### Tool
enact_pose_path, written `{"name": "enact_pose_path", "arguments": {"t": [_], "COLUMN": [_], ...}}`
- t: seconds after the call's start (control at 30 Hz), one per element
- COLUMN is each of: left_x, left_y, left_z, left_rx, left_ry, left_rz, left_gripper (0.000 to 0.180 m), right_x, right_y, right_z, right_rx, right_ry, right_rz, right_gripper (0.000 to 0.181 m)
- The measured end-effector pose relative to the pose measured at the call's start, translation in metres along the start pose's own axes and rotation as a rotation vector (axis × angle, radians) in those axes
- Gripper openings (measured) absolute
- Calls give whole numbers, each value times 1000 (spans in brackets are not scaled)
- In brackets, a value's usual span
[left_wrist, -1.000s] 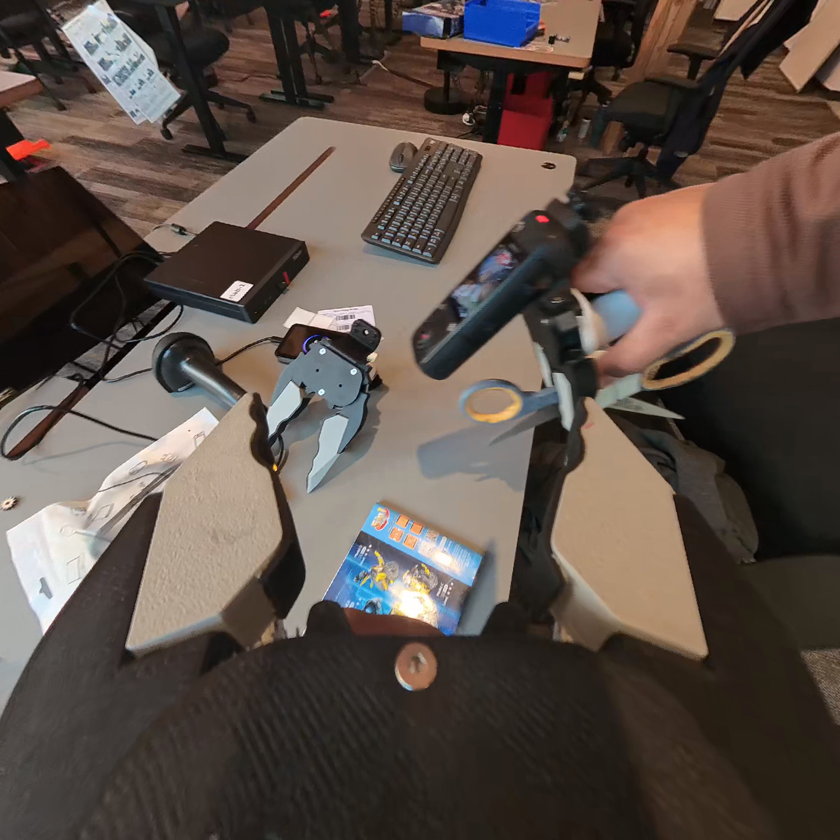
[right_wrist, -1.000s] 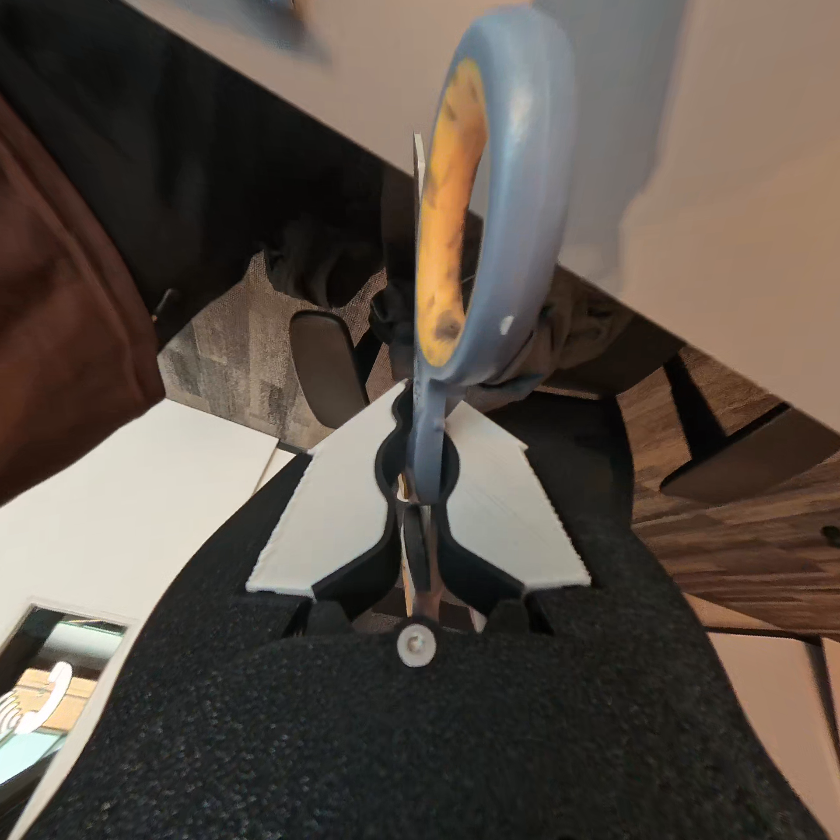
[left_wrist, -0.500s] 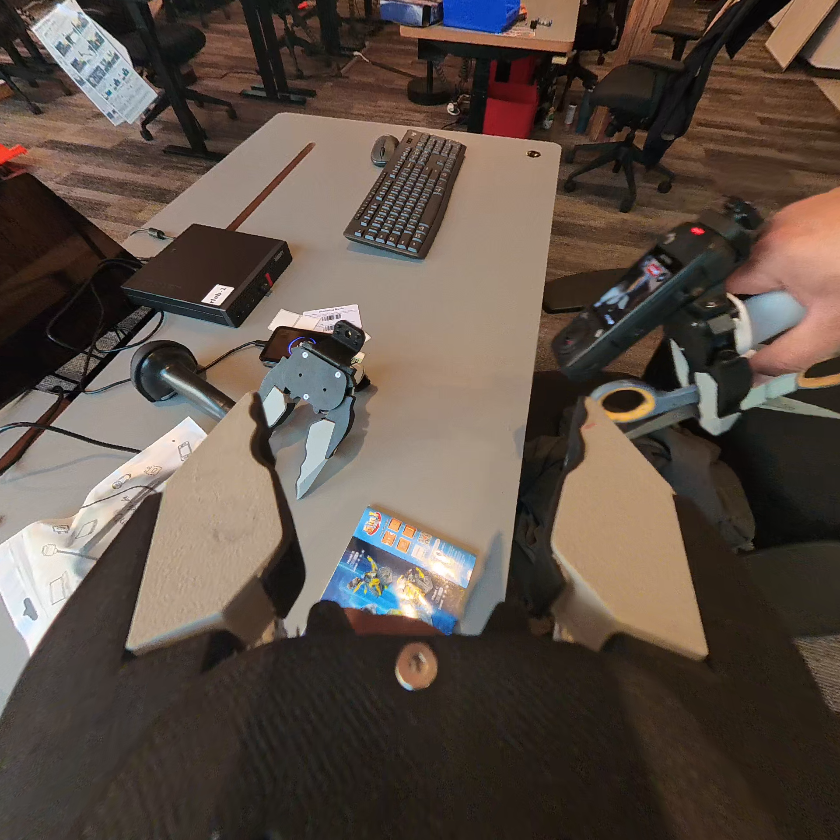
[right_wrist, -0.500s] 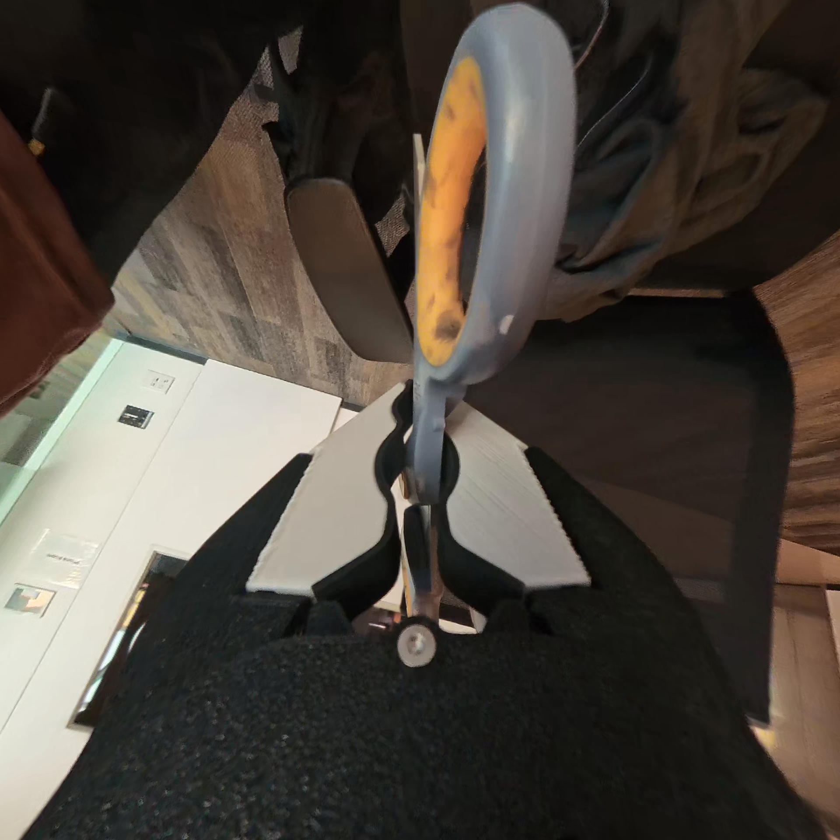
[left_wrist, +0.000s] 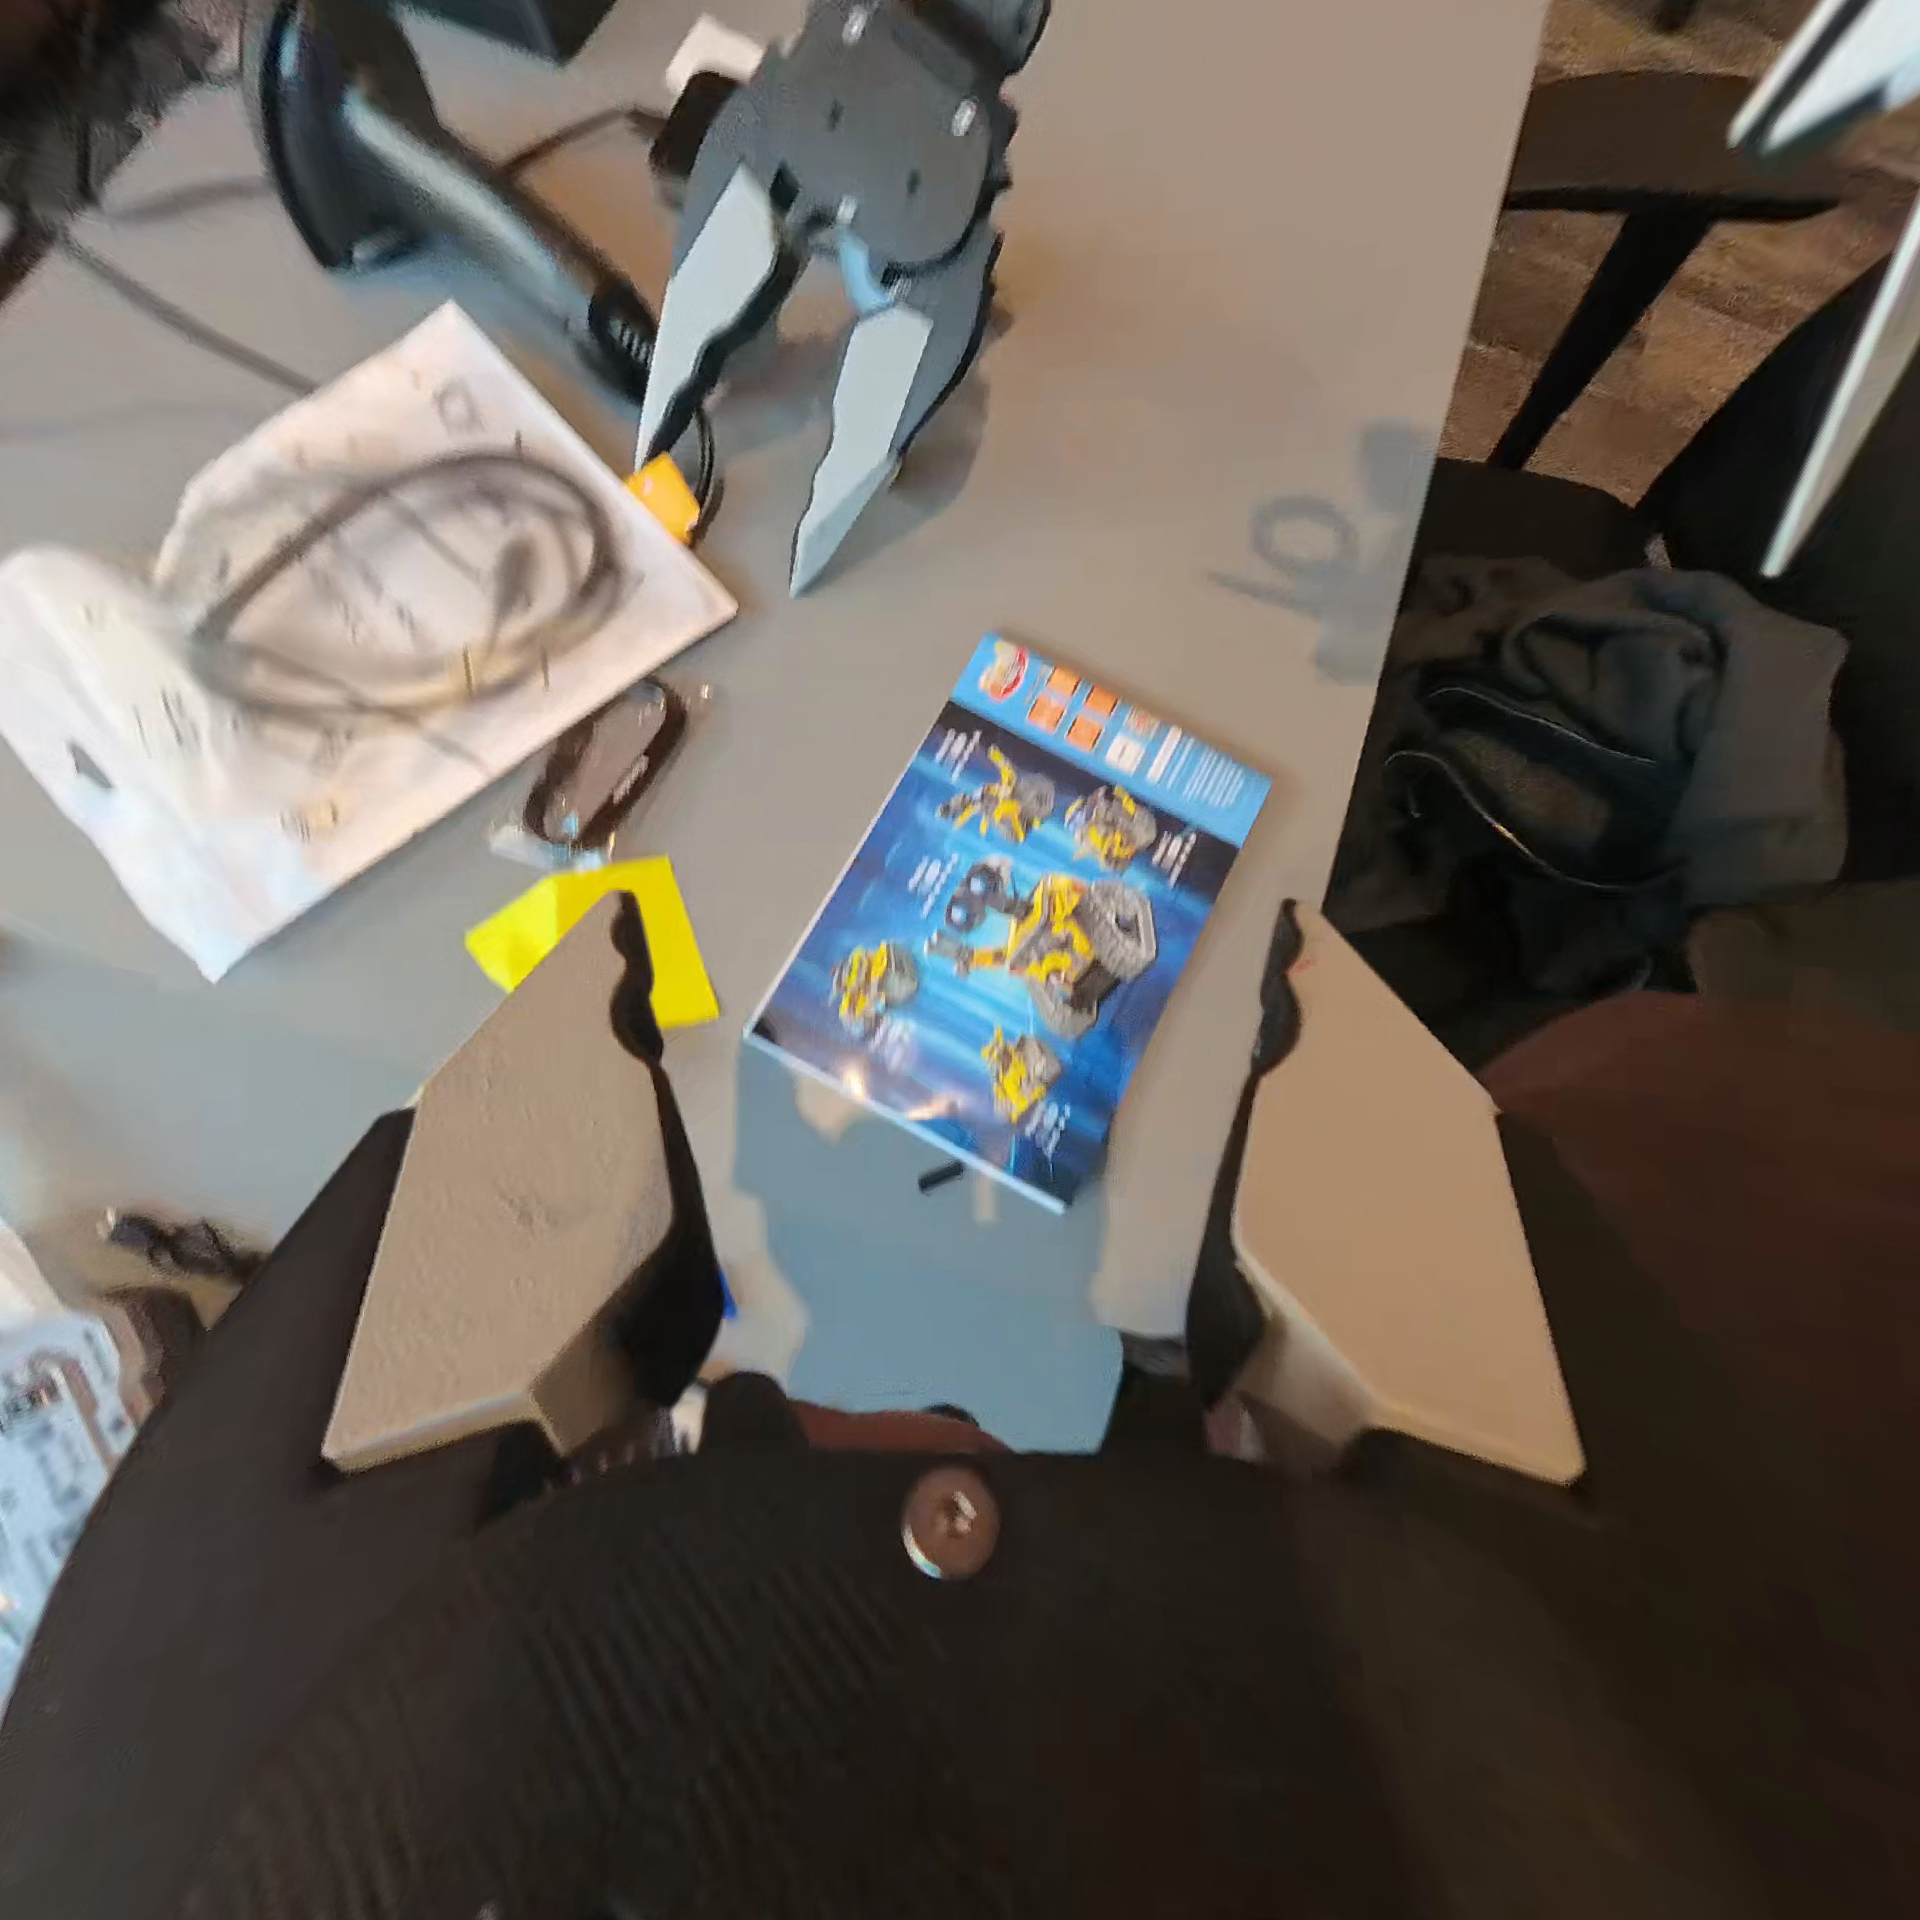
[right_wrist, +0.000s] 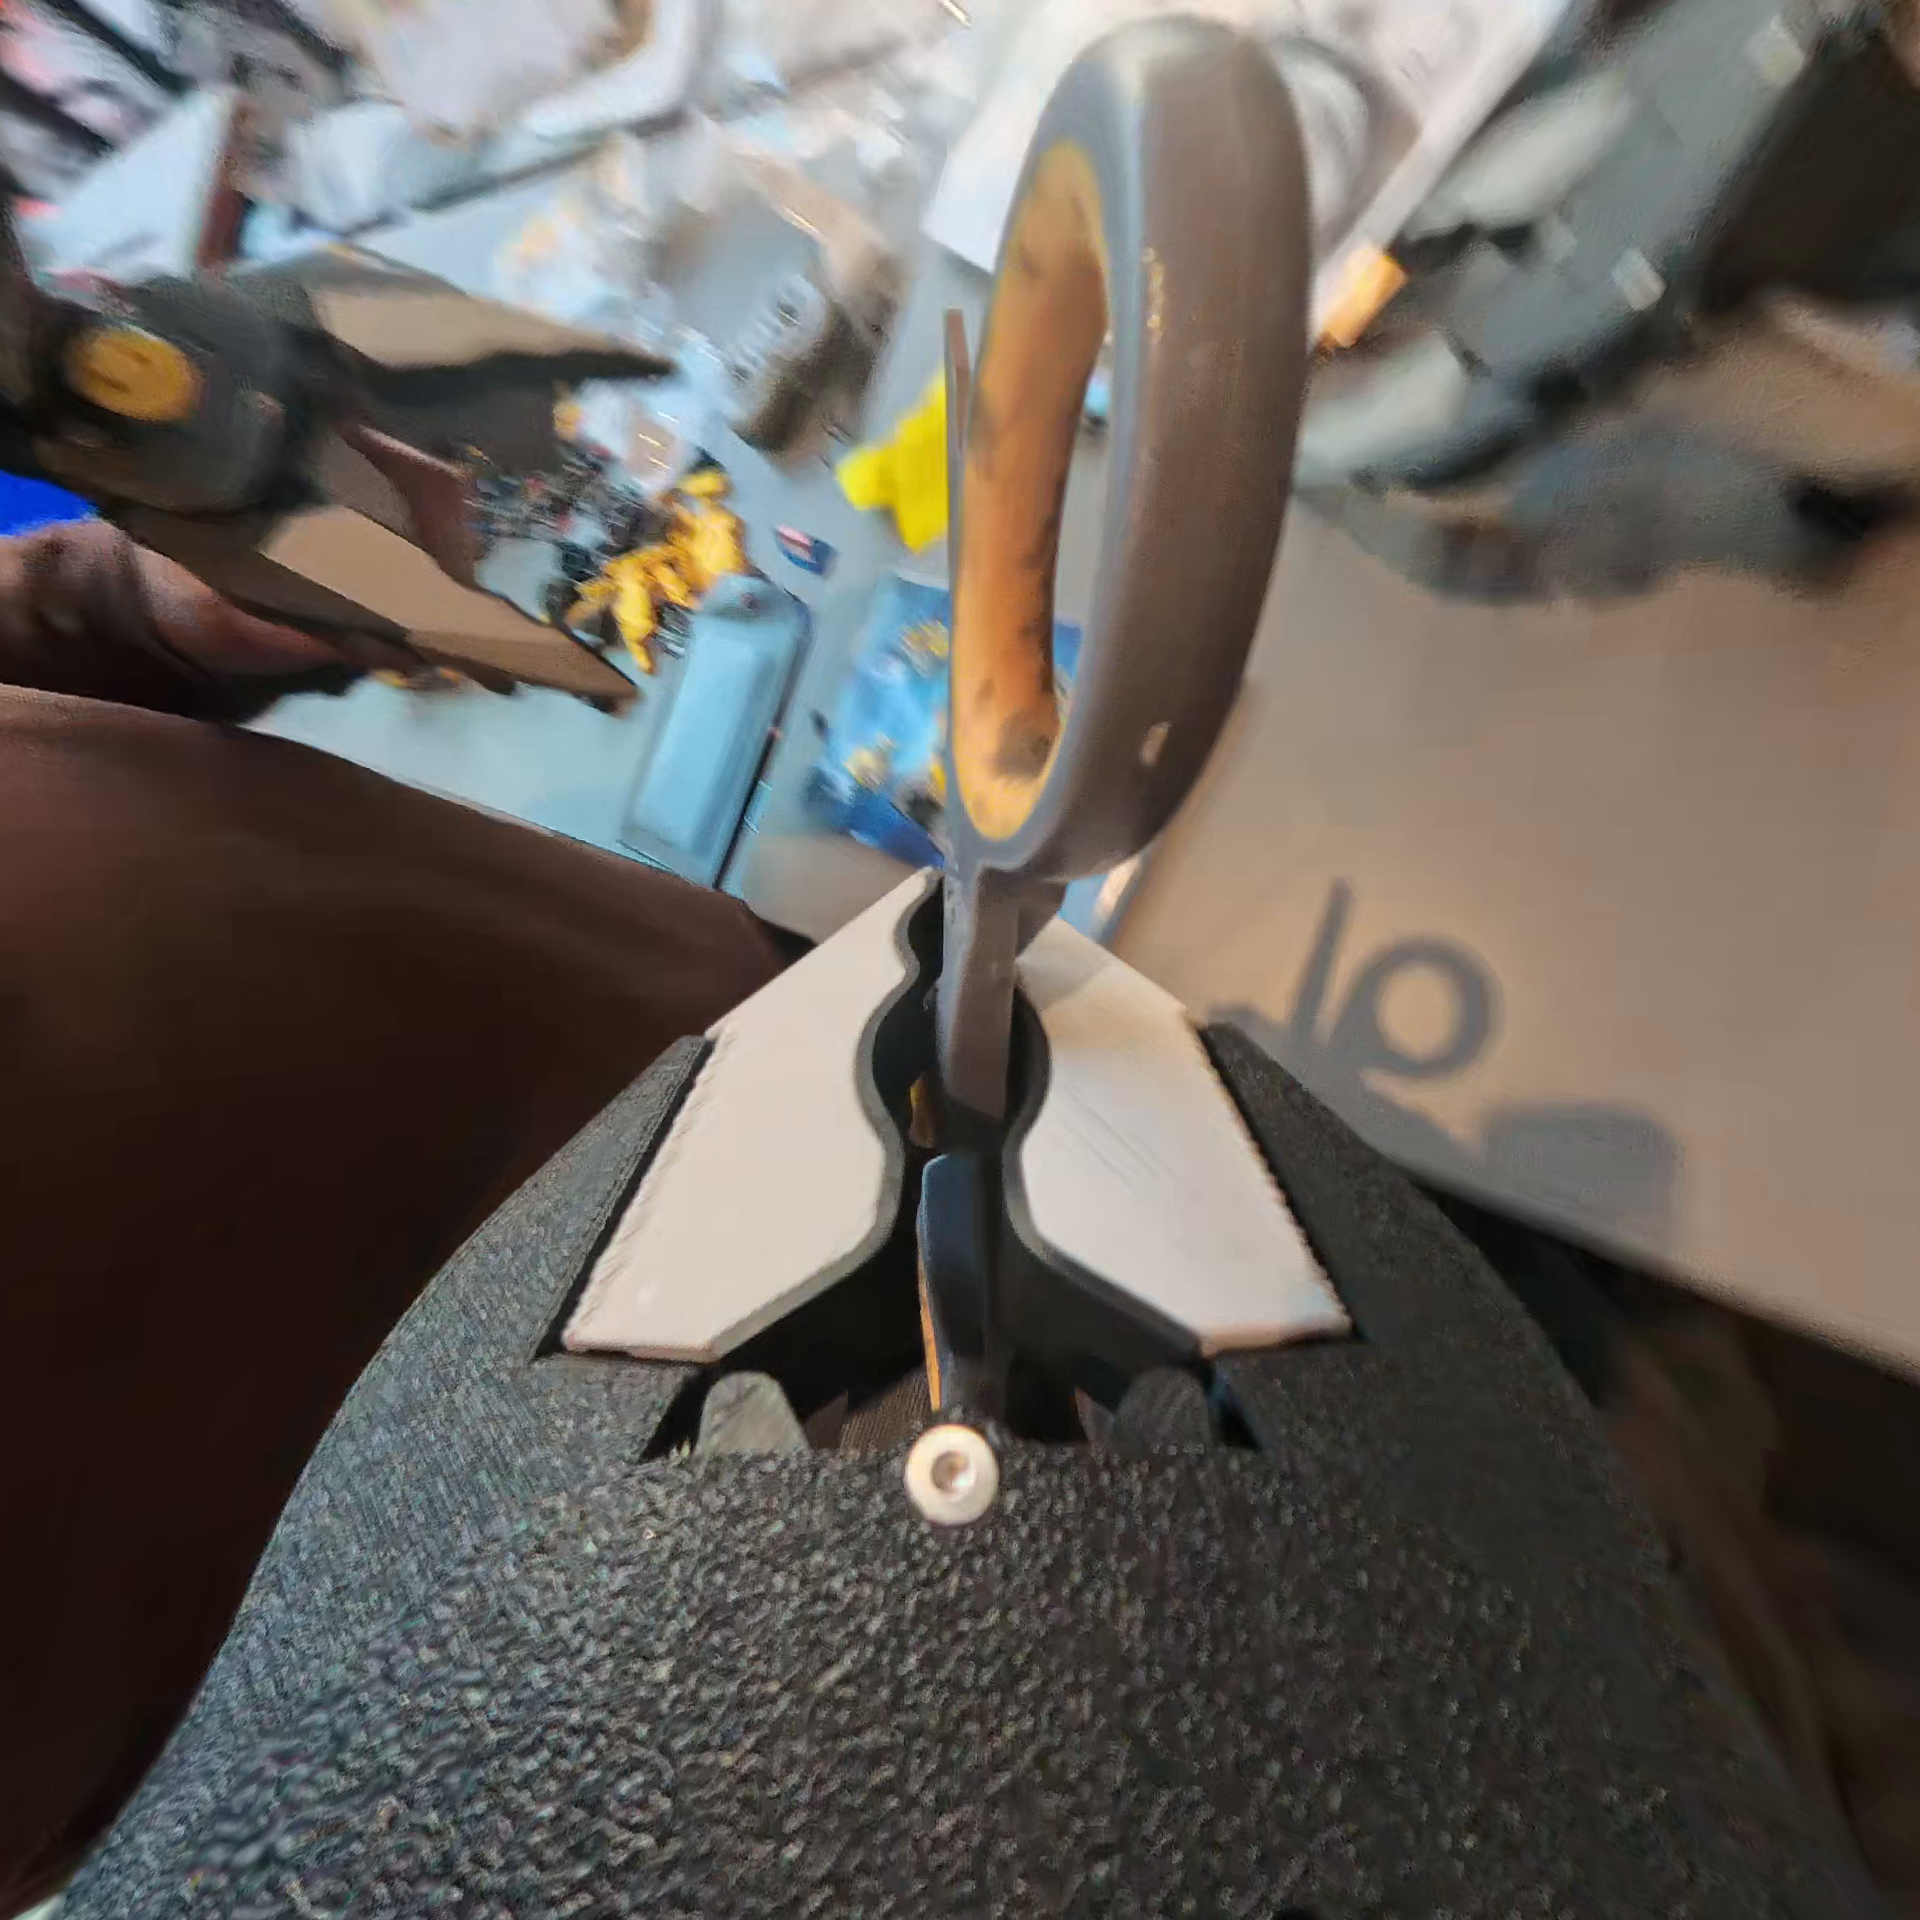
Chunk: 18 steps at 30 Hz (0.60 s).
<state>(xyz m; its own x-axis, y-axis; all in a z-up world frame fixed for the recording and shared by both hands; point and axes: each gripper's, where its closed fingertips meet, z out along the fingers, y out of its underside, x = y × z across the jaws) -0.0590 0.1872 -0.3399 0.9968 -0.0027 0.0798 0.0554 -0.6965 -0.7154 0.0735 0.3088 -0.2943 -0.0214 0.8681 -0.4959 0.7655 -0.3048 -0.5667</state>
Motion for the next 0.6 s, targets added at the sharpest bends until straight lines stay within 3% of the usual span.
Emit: {"name": "enact_pose_path", "arguments": {"t": [0.07, 0.17, 0.27, 0.4, 0.6], "left_x": [-8, 0, 21, 20, 6], "left_y": [20, 42, 62, 93, 121], "left_z": [-9, -25, -41, -71, -139], "left_rx": [-17, -18, -15, 30, 109], "left_ry": [-44, -36, 14, -197, -513], "left_rz": [-79, -212, -366, -547, -561], "left_gripper": [112, 107, 88, 99, 118], "right_x": [-18, -48, -83, -135, -241], "right_y": [-19, -23, -28, -33, -31], "right_z": [23, 65, 102, 146, 200], "right_rx": [3, -134, -267, -411, -510], "right_ry": [-90, -247, -416, -609, -773], "right_rz": [-94, -278, -461, -583, -566], "right_gripper": [3, 3, 2, 2, 1]}}
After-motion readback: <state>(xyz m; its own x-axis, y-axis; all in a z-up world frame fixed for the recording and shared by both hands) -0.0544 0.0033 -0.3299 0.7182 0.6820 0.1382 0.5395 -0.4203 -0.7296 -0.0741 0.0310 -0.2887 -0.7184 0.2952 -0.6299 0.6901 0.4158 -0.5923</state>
